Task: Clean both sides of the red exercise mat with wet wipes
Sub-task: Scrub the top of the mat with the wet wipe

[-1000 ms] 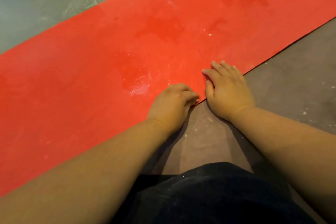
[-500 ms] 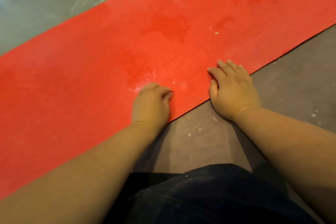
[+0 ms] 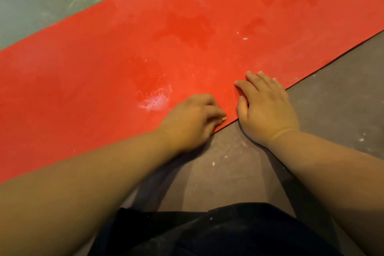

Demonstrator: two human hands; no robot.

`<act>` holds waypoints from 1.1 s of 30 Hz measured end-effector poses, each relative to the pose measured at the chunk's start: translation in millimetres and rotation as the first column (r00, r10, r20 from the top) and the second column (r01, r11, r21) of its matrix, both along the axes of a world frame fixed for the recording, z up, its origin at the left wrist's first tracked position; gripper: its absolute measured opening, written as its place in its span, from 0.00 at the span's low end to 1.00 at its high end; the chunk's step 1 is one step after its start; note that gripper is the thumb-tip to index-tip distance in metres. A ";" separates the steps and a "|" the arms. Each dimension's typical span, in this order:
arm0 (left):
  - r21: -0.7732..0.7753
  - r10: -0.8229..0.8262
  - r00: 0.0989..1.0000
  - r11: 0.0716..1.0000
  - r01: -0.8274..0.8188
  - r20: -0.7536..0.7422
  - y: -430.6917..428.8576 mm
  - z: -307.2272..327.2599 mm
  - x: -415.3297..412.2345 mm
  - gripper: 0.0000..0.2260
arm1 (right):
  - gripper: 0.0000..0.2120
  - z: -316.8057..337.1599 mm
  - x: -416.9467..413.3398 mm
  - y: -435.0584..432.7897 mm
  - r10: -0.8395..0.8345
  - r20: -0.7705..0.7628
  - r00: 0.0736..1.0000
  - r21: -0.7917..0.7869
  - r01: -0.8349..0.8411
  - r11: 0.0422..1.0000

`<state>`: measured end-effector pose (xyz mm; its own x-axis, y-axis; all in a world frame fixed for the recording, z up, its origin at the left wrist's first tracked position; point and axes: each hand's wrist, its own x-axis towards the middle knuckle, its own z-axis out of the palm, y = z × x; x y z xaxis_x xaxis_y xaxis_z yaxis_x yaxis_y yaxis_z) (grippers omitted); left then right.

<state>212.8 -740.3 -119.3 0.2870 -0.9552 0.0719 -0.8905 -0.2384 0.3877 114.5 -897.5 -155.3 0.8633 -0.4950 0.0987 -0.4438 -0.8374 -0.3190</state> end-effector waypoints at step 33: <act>0.040 0.645 0.726 0.741 -0.671 0.237 29.0 -1.8 104.0 0.10 | 0.26 0.1 1.4 -1.0 0.030 -0.018 0.999 0.023 -0.030 0.999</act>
